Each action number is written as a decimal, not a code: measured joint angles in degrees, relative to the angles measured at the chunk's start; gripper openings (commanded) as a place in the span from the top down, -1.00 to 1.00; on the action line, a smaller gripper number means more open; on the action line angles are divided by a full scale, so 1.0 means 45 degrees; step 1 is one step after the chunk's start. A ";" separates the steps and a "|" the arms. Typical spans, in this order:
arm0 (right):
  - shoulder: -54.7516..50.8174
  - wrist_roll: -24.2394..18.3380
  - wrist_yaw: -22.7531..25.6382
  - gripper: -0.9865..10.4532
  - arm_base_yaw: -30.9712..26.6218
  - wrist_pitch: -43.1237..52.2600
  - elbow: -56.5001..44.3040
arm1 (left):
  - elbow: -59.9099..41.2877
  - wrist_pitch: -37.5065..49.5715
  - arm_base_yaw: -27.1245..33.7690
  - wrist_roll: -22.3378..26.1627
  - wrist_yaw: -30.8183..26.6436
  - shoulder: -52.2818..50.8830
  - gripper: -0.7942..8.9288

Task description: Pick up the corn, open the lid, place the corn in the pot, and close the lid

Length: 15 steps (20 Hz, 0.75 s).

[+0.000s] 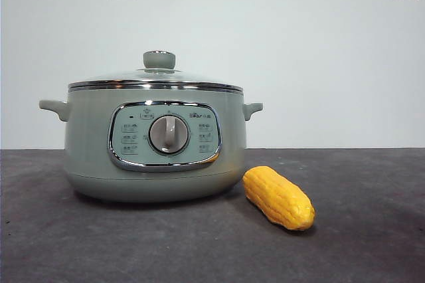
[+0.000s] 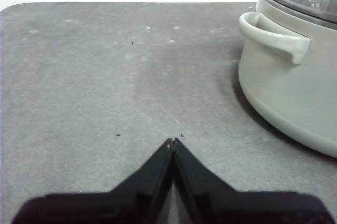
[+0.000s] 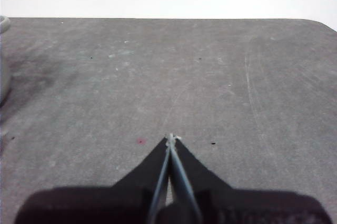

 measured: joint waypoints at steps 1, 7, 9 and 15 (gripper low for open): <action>0.0000 0.0000 0.0000 0.83 0.0000 0.0005 0.0000 | 0.0000 0.0000 0.0000 0.0000 0.0000 0.0000 0.84; 0.0000 0.0024 -0.0005 0.83 0.0000 0.0034 0.0000 | 0.0000 0.0010 0.0000 0.0000 0.0000 0.0000 0.84; 0.0000 0.0311 -0.0010 0.83 0.0000 0.0034 0.0000 | 0.0000 0.0010 0.0000 0.0000 0.0000 0.0000 0.84; 0.0000 0.2317 -0.0102 0.83 0.0000 0.0034 0.0000 | 0.0000 0.0010 0.0000 -0.0102 0.0160 0.0087 0.84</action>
